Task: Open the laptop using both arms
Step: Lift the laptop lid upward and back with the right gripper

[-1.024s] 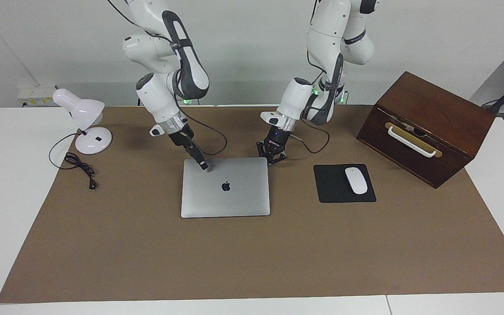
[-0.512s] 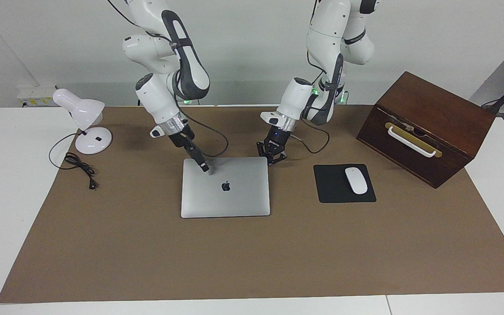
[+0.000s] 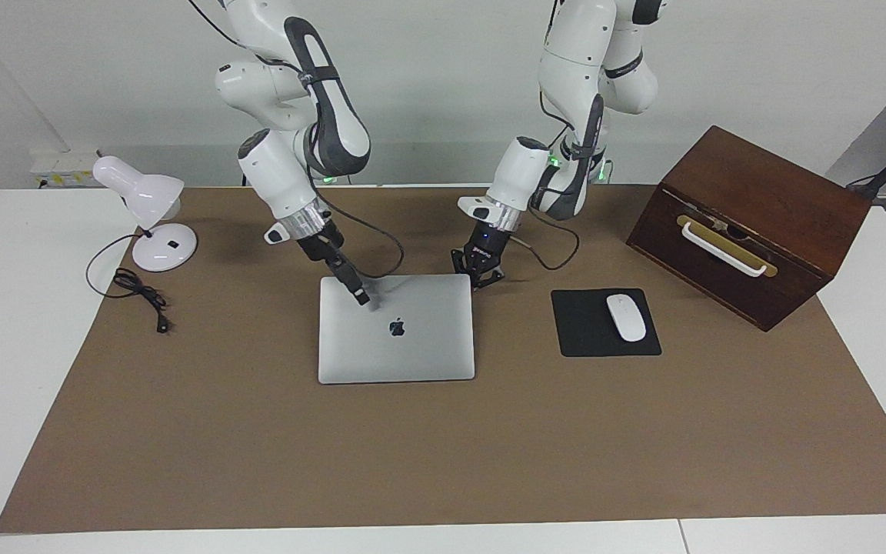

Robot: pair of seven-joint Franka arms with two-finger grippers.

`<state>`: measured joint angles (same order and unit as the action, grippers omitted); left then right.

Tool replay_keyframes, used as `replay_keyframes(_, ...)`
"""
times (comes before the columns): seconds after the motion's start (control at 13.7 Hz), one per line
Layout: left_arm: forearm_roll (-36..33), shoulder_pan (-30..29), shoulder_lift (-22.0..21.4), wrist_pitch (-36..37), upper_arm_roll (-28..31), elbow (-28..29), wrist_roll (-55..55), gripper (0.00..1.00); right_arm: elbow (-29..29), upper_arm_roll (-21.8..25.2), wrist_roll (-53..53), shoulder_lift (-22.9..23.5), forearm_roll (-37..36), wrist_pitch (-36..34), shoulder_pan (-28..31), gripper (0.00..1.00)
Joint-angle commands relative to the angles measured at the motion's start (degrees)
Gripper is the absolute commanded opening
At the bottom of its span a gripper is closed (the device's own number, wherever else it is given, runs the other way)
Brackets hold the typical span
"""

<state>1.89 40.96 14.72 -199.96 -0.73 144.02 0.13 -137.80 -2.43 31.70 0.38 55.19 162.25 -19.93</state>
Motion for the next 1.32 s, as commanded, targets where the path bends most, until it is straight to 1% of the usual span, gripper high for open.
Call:
replay_keyframes(0.0, 0.1, 1.1, 2.9, -0.9, 1.1, -1.3, 0.8, 0.0, 6.2, -0.3, 0.6, 3.7, 1.9, 1.9, -0.1, 1.0)
replay_keyframes(0.51, 0.0, 1.1, 3.0, -0.9, 1.1, -1.3, 0.9, 0.0, 15.8, -0.2, -0.1, 7.9, 1.8, 2.0, 0.3, 1.0)
replay_keyframes(0.8, 0.0, 1.1, 3.0, -0.9, 1.1, -1.3, 1.0, 0.0, 20.1, 0.1, -1.1, 9.7, 0.9, 2.0, 1.2, 1.0)
replay_keyframes(1.1, 0.0, 1.1, 3.0, -0.9, 1.1, -1.3, 1.3, 0.0, 24.5, 0.2, -2.9, 11.6, 0.7, 1.6, 3.7, 1.0)
replay_keyframes(1.24, 0.0, 1.1, 3.0, -0.9, 1.1, -1.2, 1.4, 0.0, 26.3, 0.2, -2.9, 12.3, -1.4, 1.3, 5.2, 1.0)
